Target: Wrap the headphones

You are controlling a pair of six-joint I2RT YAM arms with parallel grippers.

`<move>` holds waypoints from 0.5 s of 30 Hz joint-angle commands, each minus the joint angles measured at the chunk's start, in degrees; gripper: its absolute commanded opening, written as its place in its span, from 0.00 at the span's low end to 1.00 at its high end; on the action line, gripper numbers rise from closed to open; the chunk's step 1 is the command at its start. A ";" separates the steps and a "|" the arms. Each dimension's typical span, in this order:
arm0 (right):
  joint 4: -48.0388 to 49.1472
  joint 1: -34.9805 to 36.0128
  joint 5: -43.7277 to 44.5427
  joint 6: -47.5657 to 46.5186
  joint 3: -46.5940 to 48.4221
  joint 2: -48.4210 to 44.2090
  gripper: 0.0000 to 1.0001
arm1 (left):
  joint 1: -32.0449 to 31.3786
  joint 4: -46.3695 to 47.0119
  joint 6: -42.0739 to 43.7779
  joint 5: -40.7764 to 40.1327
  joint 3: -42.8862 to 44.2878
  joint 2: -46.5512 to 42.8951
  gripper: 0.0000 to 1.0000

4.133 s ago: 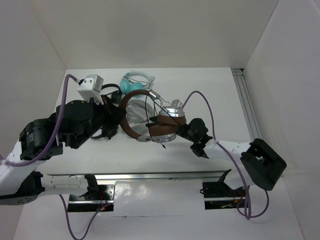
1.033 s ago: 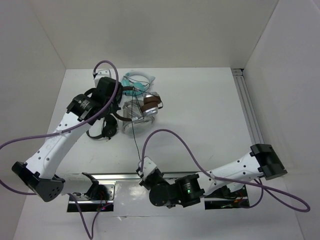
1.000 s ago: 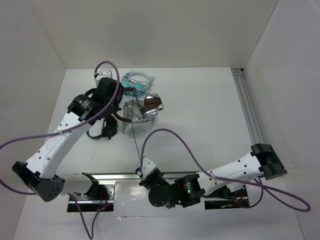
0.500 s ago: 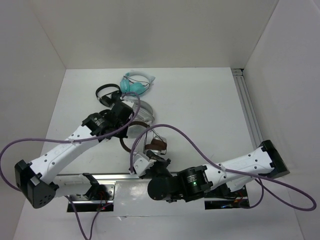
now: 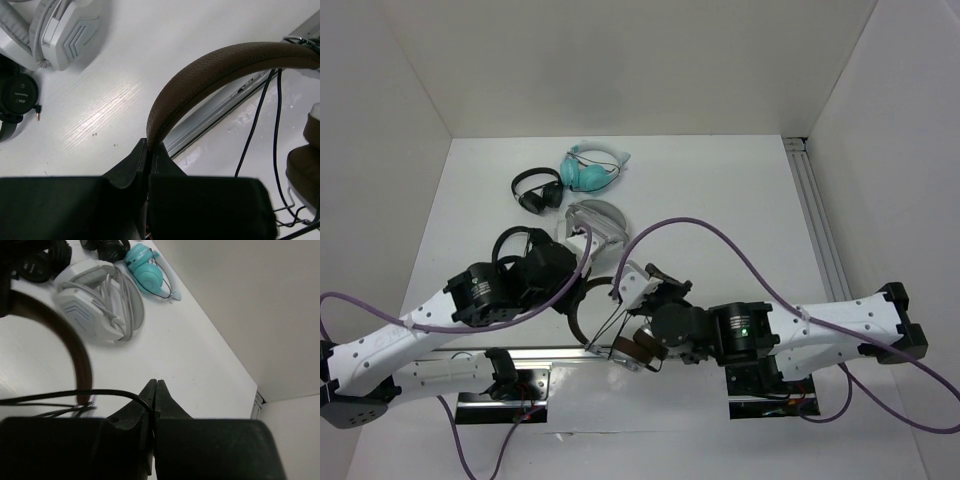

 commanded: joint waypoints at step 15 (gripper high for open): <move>5.73 -20.54 -29.38 -3.16 -3.95 -5.55 0.08 | -2.27 -5.12 -2.26 1.85 4.63 -4.57 0.00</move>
